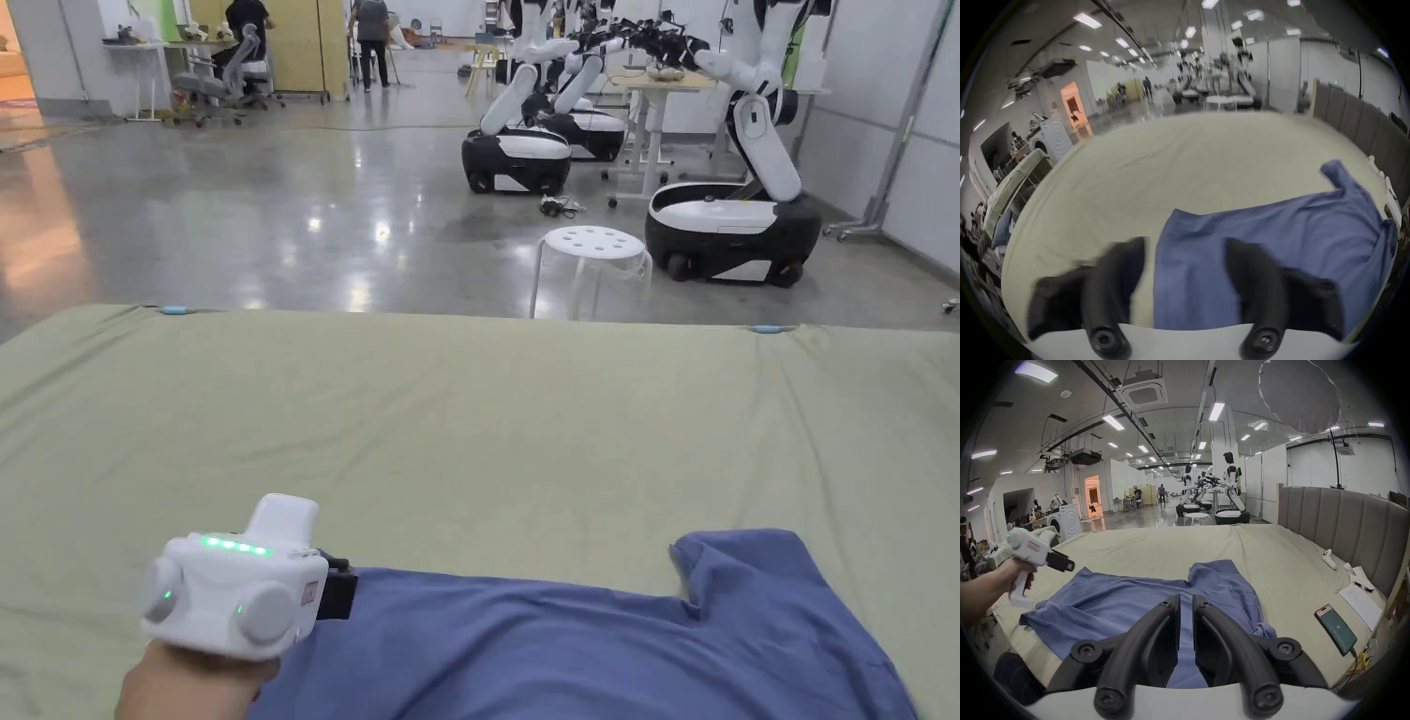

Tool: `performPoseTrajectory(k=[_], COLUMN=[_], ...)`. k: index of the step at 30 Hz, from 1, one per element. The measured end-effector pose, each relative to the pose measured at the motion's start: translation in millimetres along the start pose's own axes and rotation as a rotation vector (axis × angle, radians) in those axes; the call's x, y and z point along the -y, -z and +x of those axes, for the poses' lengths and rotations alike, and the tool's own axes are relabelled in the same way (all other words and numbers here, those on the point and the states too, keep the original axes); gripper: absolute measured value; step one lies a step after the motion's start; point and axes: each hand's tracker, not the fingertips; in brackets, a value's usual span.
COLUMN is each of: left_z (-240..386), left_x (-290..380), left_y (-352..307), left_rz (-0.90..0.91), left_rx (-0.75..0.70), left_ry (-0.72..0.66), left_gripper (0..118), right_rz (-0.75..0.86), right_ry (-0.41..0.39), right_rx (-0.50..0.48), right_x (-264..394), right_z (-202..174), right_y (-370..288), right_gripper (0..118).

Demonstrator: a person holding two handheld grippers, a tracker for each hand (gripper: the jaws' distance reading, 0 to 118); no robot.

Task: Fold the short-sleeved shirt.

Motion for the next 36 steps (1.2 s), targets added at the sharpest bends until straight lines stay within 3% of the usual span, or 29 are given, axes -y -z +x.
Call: performPoseTrajectory(k=[6,8,9,11,14,15,17,18,19,21,22,25,26,28,36], left_z=[-2,-3,-3,6,13,15,17,26,31,38,26,20,20,16,-7], left_x=[-16,-12,-11,-9,-6,-7,-8,-12,-12,-13,-12,-12,-9,-8,37], left_y=[74,82,77,62,35,24,7,-19,-30,-45,-25,-21,-28,-38,-160], left_rz=[-0.094,-0.129,-0.11,-0.046,0.006,0.049,0.064,0.072,0.085,0.1,0.087,0.091,0.114,0.144,0.34], left_rx=[-0.008,0.031,0.073,0.089,0.089,0.079,0.081,0.088,0.092,0.082,0.094,0.093,0.088,0.09,0.164], left_ry=[-0.023,-0.019,-0.027,-0.014,0.006,-0.003,-0.003,-0.005,0.004,0.023,0.011,-0.001,-0.006,-0.018,-0.136], left_gripper=[80,74,61,8,6,6,6,6,6,6,6,6,6,6,6], right_rz=[-0.068,-0.131,-0.149,-0.224,-0.39,-0.451,-0.556,-0.616,-0.658,-0.693,-0.728,-0.761,-0.703,-0.617,-0.304], right_ry=[-0.011,-0.029,-0.043,-0.078,-0.037,-0.006,0.025,0.02,0.007,0.002,0.011,0.032,0.034,0.035,-0.119], right_rx=[0.058,0.066,0.078,0.117,0.071,0.044,0.042,0.055,0.088,0.14,0.164,0.149,0.171,0.118,0.011], right_x=[-6,-16,-21,-38,-58,-62,-60,-57,-52,-43,-39,-35,-39,-55,-104], right_z=[26,43,51,74,107,118,132,136,138,141,142,139,138,134,105], right_y=[22,43,56,99,174,201,250,268,283,303,309,304,294,270,108], right_gripper=[13,13,13,13,15,26,84,100,105,101,93,7,3,2,2])
